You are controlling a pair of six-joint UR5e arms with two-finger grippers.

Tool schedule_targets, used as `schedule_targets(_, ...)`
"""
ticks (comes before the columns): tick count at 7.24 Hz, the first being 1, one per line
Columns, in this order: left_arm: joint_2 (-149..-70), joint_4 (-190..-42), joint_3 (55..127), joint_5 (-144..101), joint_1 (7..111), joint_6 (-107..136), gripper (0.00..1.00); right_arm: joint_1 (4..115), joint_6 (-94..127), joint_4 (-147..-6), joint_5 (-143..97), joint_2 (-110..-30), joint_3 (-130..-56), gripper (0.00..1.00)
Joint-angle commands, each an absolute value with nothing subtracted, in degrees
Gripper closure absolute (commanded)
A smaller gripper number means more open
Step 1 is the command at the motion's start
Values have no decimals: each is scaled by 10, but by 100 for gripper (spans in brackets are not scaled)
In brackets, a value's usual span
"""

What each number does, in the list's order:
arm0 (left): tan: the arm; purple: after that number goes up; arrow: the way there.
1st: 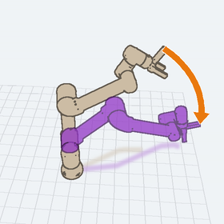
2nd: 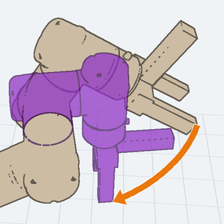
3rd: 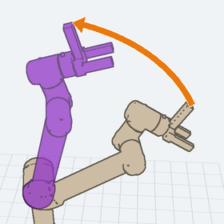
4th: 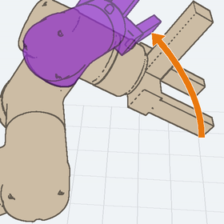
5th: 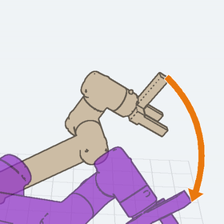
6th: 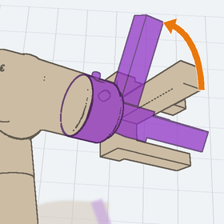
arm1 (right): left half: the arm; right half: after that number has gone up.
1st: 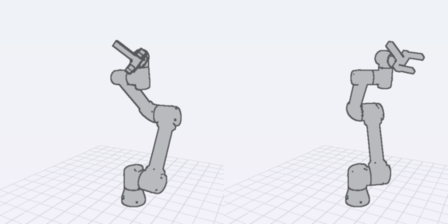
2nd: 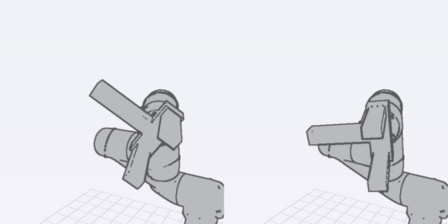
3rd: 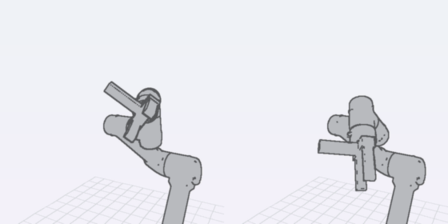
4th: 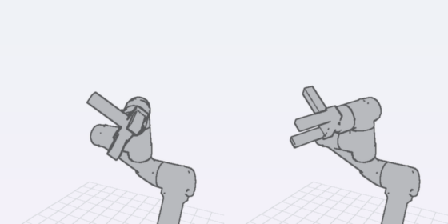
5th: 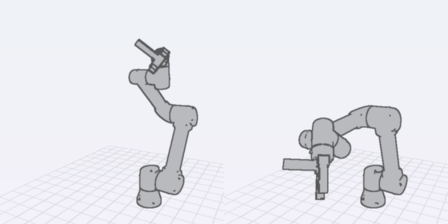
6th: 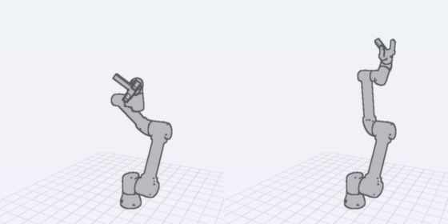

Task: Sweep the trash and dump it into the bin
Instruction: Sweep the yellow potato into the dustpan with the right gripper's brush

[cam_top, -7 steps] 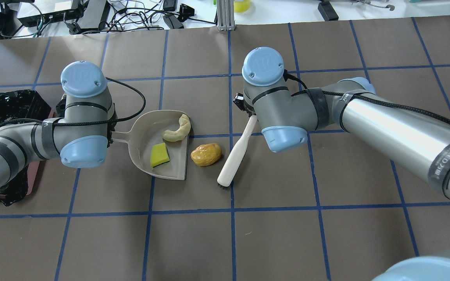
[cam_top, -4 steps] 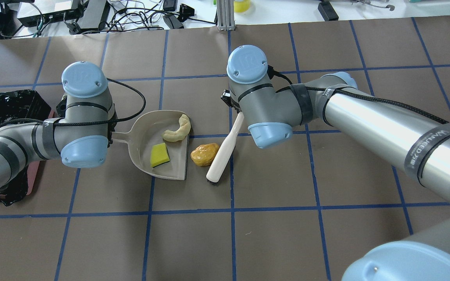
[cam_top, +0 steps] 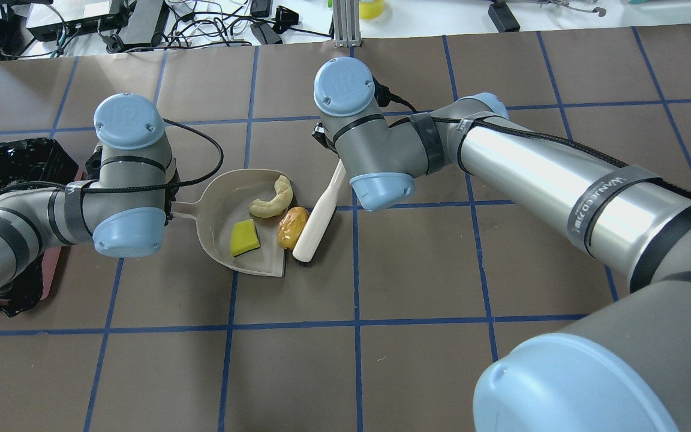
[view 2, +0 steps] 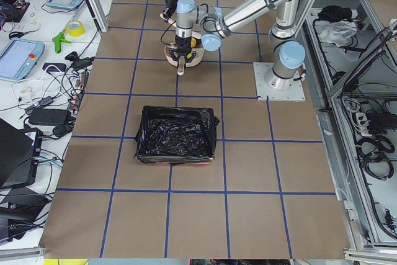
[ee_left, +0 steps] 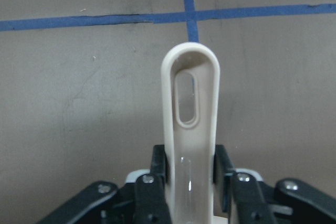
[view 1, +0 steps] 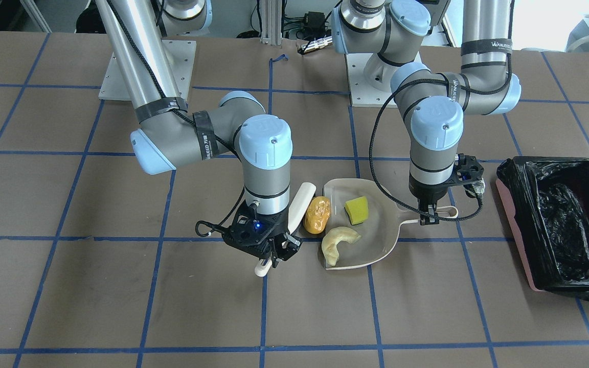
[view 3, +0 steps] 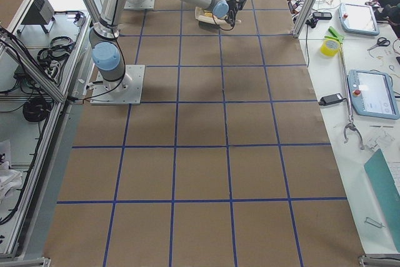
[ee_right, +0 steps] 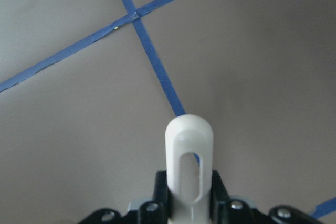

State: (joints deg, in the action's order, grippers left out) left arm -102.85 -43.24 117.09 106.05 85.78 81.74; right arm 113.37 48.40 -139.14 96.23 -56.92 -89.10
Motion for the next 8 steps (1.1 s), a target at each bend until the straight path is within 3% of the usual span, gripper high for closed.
schedule_targets(1, -1028, -432, 1170, 1061, 858, 817, 100, 1148, 488, -1391, 968, -535, -836, 87)
schedule_targets(4, -1028, -432, 1168, 1061, 858, 817, 100, 1171, 503, -1390, 969, -498, -777, 87)
schedule_targets(8, -1028, -432, 1168, 1060, 858, 817, 100, 1174, 472, -1367, 962, -505, -769, 87)
